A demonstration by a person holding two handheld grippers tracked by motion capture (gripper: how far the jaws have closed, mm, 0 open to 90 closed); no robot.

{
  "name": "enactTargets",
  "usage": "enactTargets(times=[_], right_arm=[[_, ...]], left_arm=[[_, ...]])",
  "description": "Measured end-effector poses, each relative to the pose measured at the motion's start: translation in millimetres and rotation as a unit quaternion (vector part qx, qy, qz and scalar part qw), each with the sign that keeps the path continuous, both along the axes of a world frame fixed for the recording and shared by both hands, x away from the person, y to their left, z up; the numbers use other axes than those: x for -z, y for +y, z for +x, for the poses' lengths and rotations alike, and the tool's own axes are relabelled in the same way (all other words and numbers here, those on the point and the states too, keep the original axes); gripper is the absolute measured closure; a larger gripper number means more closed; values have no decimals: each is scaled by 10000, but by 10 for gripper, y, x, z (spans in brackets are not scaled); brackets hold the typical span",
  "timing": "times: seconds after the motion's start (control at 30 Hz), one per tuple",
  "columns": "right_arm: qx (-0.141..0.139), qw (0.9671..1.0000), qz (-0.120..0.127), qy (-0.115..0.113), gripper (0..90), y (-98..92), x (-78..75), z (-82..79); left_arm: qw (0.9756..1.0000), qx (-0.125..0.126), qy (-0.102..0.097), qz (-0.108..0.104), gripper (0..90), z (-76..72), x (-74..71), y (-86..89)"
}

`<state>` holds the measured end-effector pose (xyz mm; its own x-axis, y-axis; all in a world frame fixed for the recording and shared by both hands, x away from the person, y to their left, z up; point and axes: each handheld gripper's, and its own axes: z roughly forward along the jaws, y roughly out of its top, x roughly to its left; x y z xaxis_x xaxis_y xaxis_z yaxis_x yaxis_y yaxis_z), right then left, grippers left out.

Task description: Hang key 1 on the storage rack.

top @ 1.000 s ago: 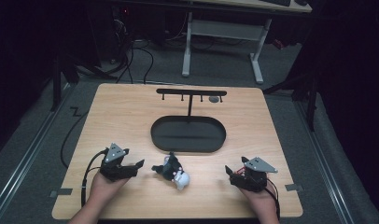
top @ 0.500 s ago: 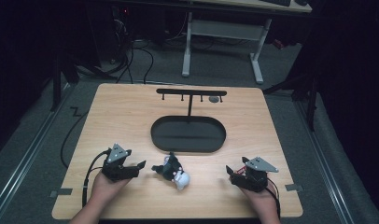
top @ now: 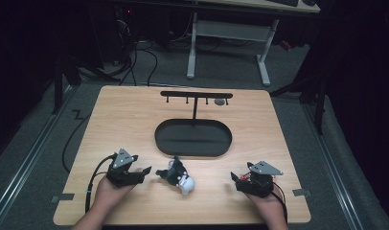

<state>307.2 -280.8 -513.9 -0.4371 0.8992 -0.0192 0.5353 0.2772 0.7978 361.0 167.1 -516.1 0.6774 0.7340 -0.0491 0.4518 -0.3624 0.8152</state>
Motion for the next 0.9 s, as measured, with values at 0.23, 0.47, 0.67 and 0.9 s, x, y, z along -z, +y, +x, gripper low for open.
enactTargets(times=[0.23,0.47,0.67,0.9], right_arm=[[-85,9997,-75,203,231,51,-56,10],[-57,9971,-347,672,231,102,-63,34],[-97,9934,-441,1059,216,112,-68,88],[-143,9893,-636,1308,202,171,-187,171]], left_arm=[[10000,51,13,17,292,-3,3,-13],[10000,63,12,12,293,-5,0,-10],[10000,97,10,-4,293,-10,-2,-12],[9998,178,19,-38,293,-10,-3,-20]])
